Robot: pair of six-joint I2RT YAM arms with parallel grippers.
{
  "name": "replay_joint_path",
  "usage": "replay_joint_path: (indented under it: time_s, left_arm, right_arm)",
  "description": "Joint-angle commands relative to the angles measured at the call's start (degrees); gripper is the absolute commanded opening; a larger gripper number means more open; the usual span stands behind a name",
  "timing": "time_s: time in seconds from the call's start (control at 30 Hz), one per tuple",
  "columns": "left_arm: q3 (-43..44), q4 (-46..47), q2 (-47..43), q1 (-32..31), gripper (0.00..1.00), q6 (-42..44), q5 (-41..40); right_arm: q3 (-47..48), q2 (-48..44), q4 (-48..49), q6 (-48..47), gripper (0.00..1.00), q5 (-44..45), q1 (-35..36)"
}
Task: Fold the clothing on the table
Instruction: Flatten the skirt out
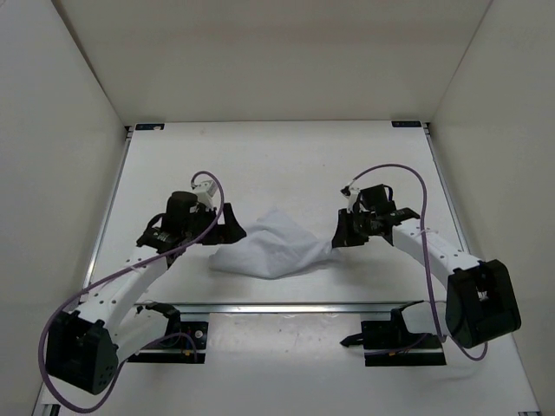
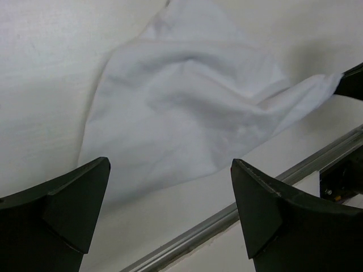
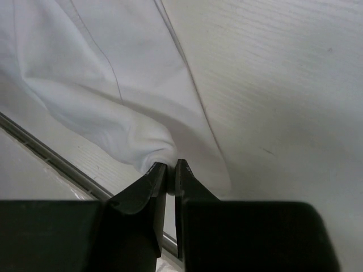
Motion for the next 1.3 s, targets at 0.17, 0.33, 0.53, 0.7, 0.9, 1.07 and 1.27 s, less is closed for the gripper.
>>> replay_joint_path:
  time_s: [0.17,0.33,0.53,0.7,0.9,1.07,1.27]
  left_arm:
    - [-0.1,2.6,6.3,0.0,0.99,2.2,-1.0]
    - [7.8,6.5,17.7,-0.3,0.99,6.7,3.8]
    - [19.0,4.3,31.5,-2.2,0.99,15.7,14.0]
    - [27.6,3.8,41.1,-4.1,0.99,23.3,16.7]
    - [39.3,1.5,52.7,-4.2,0.99,27.1,20.1]
    - [46.2,-4.6,59.8,-4.9,0.95,31.6,23.8]
    - [47.5,-9.9,64.1,-6.6,0.95,35.3,29.4]
  right_arm:
    - [-6.2,-3.5,-7.1,0.3,0.00,-0.8,-1.4]
    - [-6.3,-5.5,-4.9,3.0,0.20,-1.7,-1.0]
    - [-4.4,-10.5,-3.0,7.7,0.42,-3.1,-7.4]
    - [-6.9,-14.5,-3.5,8.3,0.37,-5.2,-12.3]
    - [-6.5,-15.2,-3.1,7.6,0.42,-5.9,-11.3]
    - [-5.4,-13.7,-4.7,9.3,0.45,-4.4,-10.9]
    - [-6.0,-13.0,-3.0,10.6,0.46,-5.1,-10.1]
